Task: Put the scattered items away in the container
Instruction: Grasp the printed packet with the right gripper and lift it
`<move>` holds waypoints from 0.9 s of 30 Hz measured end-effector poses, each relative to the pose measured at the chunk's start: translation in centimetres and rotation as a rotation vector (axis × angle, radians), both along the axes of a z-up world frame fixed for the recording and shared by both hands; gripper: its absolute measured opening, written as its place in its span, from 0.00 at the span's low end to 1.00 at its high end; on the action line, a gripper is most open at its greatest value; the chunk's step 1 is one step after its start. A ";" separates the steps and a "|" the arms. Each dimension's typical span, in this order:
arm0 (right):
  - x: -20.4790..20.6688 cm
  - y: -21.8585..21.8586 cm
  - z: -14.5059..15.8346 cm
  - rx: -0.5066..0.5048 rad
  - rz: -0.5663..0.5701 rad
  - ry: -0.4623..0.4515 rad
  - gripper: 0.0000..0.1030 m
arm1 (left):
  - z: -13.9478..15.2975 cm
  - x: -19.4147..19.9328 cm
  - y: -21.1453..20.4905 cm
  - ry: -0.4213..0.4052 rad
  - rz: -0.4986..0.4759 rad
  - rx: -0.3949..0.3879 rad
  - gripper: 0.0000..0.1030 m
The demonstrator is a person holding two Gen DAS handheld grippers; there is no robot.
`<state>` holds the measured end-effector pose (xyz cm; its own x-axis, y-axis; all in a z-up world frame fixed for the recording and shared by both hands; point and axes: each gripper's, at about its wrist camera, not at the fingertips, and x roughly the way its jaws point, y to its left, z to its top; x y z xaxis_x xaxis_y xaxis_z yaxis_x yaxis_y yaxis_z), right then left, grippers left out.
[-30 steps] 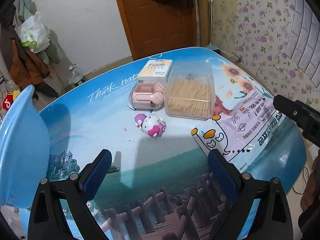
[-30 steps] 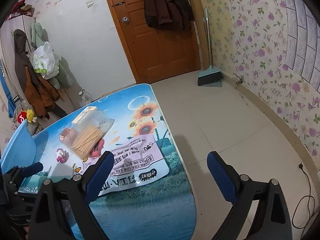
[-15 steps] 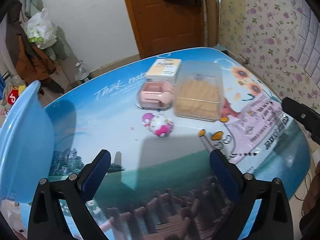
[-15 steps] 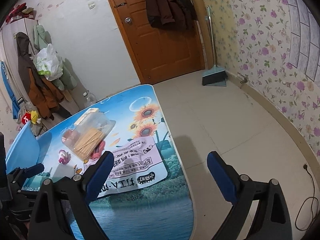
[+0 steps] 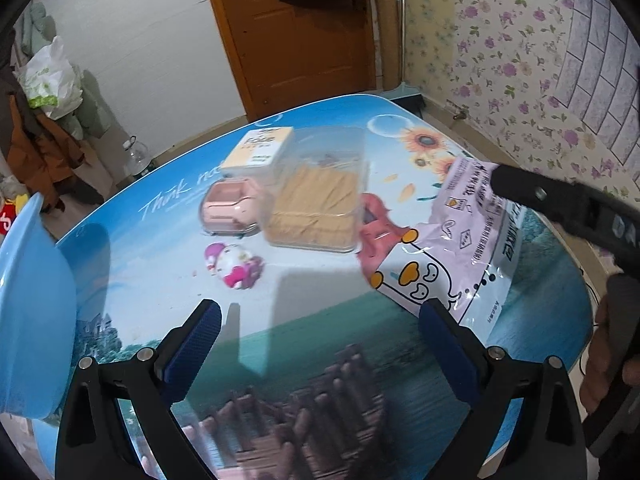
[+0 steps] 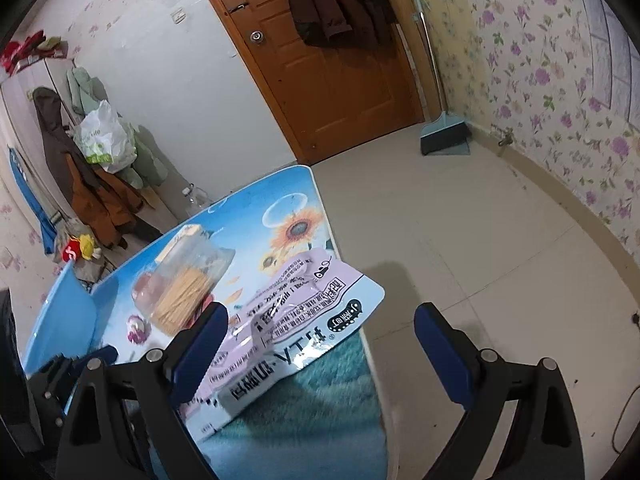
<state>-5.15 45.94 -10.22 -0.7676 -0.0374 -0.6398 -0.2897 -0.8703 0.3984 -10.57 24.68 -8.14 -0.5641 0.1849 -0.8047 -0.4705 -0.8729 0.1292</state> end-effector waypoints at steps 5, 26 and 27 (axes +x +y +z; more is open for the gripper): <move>-1.2 2.0 -0.5 -0.130 0.020 0.000 0.93 | 0.0 0.2 1.0 -0.005 -0.020 0.004 0.98; -4.9 4.9 -1.1 -0.249 0.182 -0.010 0.57 | -0.1 0.5 2.5 -0.021 -0.047 0.007 0.98; -4.9 4.9 -1.3 -0.258 0.185 -0.010 0.56 | -0.1 0.5 2.5 -0.021 -0.047 0.006 0.98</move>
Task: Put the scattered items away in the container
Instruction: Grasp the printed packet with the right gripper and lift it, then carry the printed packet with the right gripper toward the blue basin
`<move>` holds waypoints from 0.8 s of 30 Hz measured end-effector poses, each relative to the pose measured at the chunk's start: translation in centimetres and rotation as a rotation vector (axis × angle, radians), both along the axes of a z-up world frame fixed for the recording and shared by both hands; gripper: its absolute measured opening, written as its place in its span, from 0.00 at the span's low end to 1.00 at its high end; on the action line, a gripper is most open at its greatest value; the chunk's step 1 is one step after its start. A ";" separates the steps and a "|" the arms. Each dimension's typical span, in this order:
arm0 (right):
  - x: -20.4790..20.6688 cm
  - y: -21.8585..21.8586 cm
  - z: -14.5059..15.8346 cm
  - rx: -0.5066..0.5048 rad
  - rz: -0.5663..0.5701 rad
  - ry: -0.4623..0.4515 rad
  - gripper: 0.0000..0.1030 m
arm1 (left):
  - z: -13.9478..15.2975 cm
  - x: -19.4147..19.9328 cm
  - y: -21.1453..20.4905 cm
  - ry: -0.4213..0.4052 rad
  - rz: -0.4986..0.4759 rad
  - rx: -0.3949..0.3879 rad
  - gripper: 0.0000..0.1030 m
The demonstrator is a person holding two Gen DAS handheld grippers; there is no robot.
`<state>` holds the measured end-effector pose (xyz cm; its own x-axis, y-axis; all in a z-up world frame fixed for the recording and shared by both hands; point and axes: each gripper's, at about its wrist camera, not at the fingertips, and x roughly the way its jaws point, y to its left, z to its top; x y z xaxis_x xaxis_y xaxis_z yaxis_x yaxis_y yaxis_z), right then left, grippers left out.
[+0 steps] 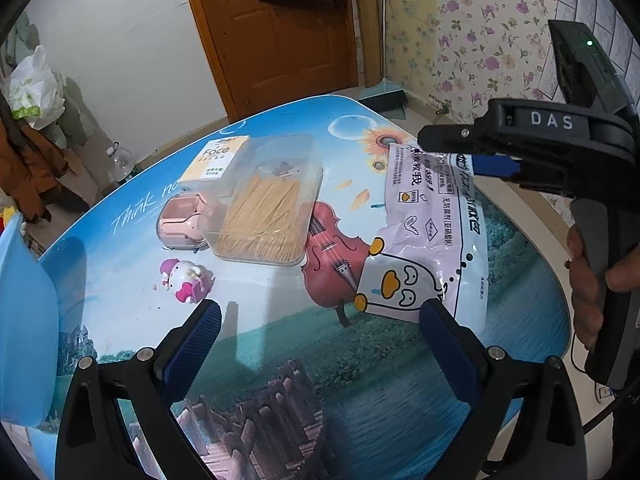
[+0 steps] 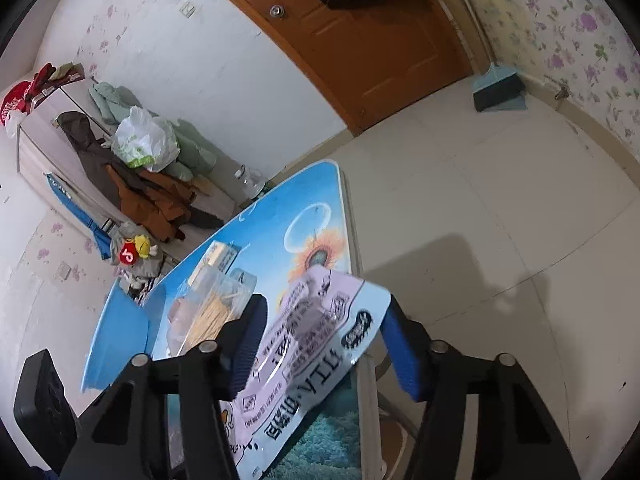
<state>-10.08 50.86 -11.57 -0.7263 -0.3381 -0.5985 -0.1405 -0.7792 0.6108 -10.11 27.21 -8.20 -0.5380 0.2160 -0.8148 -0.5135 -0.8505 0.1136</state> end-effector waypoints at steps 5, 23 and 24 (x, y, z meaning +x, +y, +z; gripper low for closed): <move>0.0 0.0 -0.5 0.028 -0.002 0.008 0.34 | 0.0 -0.1 0.0 0.000 0.000 -0.003 0.98; 6.3 1.1 0.6 0.034 -0.055 0.078 0.09 | 0.2 0.5 -0.2 -0.003 0.010 -0.010 0.98; 7.1 1.1 0.5 0.028 -0.061 0.073 0.09 | 0.2 0.7 -0.3 -0.003 0.008 -0.010 0.98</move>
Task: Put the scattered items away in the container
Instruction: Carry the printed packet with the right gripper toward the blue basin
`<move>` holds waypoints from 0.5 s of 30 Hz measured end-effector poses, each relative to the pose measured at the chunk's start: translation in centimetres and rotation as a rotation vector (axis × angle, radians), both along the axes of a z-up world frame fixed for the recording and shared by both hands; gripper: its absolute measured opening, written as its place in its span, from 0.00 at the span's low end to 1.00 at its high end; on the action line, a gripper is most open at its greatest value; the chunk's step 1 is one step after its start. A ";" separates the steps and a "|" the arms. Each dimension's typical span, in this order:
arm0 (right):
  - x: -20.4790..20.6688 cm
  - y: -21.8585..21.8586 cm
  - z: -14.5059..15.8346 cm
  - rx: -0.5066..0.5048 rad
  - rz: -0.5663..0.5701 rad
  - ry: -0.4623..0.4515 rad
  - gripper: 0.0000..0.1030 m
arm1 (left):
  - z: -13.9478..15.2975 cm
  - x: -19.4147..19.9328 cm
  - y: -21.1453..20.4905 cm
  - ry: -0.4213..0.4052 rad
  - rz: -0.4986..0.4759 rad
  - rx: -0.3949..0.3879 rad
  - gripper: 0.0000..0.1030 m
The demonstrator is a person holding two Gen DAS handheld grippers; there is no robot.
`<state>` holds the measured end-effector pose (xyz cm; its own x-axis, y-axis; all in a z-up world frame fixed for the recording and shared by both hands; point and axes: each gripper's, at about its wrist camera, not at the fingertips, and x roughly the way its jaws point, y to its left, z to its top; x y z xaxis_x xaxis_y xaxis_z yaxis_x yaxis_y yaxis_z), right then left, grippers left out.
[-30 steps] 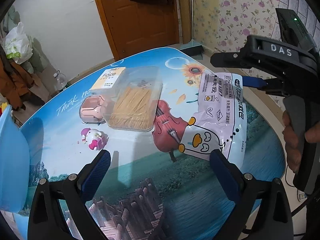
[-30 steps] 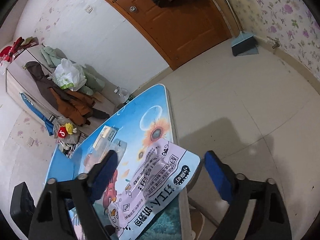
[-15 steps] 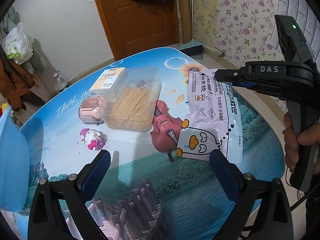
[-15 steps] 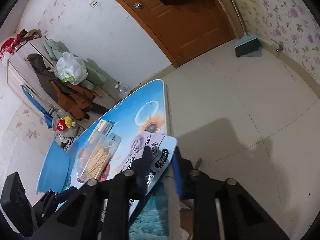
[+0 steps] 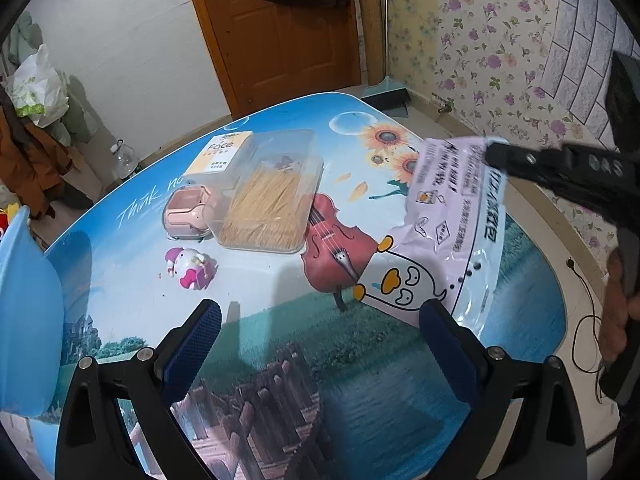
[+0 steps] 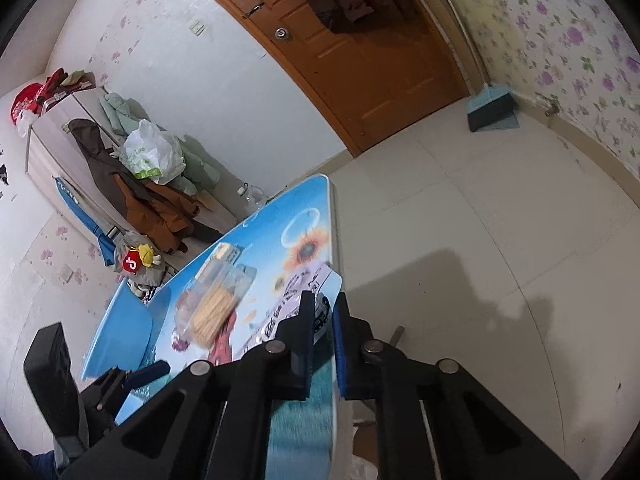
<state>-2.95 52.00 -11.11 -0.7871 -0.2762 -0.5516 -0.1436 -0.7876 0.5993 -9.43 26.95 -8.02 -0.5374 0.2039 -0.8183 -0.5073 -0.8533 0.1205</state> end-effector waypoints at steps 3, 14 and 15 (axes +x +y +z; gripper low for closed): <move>2.2 0.0 -0.5 -0.012 -0.011 -0.015 0.09 | 0.0 0.6 -0.2 0.000 -0.004 0.002 0.98; 8.5 -1.9 -0.2 -0.029 -0.016 -0.029 0.09 | 0.1 4.3 -1.9 -0.012 -0.013 0.006 0.98; 9.1 -2.1 -0.1 -0.033 -0.013 -0.028 0.09 | 0.1 4.6 -2.0 -0.013 -0.013 0.005 0.98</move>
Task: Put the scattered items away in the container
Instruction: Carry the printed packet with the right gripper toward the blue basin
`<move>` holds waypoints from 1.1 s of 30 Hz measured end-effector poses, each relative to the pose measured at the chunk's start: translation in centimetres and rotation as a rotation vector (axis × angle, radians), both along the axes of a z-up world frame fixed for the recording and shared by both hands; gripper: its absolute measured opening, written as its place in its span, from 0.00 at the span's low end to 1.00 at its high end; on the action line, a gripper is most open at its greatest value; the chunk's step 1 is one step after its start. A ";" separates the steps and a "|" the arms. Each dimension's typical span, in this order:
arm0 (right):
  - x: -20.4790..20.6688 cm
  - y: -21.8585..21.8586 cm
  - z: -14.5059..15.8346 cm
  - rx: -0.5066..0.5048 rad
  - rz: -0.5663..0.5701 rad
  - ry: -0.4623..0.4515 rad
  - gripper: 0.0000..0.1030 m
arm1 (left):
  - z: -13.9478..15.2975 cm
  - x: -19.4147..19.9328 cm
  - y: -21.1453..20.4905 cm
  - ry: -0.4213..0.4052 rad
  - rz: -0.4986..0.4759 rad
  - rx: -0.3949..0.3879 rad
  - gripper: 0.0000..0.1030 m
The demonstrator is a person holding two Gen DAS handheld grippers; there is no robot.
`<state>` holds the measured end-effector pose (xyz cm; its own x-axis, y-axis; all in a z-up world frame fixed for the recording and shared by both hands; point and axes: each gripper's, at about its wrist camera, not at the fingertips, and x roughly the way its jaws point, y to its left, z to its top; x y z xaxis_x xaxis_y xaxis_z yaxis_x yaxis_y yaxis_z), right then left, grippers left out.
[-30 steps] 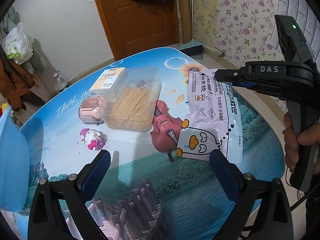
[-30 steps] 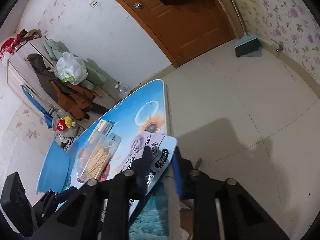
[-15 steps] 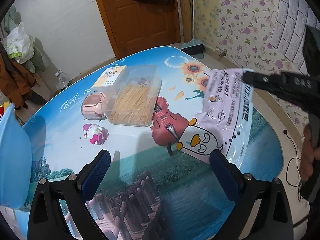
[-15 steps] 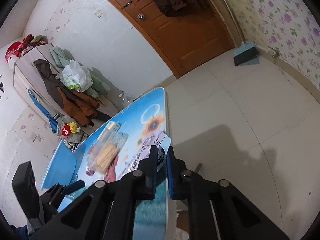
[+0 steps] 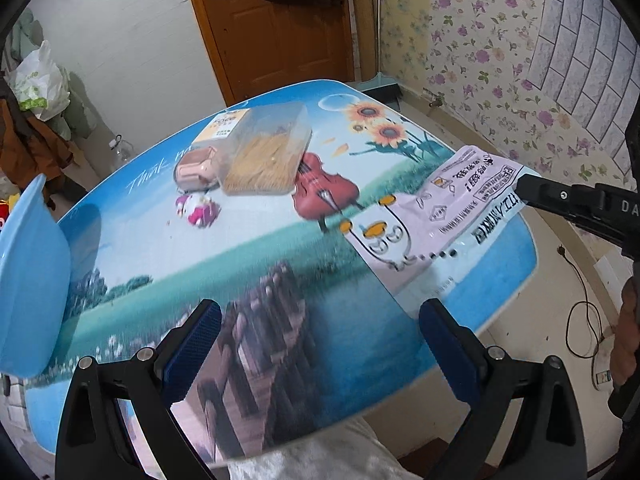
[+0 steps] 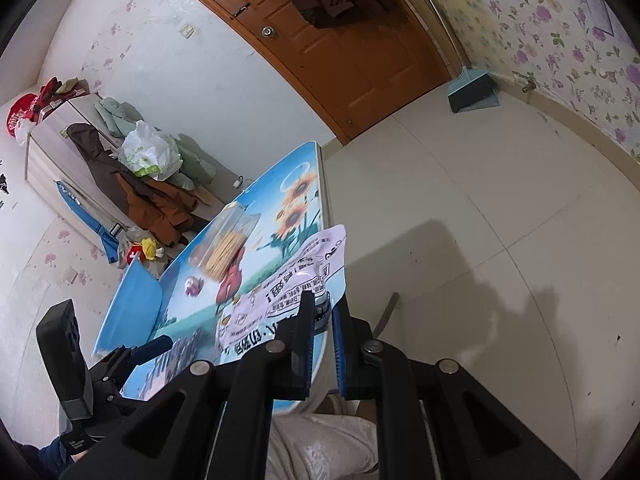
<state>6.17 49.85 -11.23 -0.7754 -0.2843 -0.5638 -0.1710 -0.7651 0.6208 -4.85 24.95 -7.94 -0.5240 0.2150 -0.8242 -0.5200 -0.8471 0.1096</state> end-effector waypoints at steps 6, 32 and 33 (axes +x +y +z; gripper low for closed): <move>2.2 -1.6 -0.1 -0.011 -0.001 -0.008 0.09 | 0.4 1.8 0.8 0.024 -0.042 0.002 0.97; 3.5 -2.1 0.3 -0.075 -0.015 -0.045 0.37 | 1.5 4.4 -0.9 -0.170 -0.061 0.395 0.96; 3.4 -2.0 0.3 -0.077 -0.019 -0.041 0.39 | 1.7 4.3 -1.0 -0.162 -0.061 0.392 0.96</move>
<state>9.55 47.87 -10.89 -0.7578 -0.3137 -0.5722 -0.2111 -0.7118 0.6699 -0.52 23.96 -6.26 -0.3715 0.5548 -0.7445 -0.5544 -0.7758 -0.3014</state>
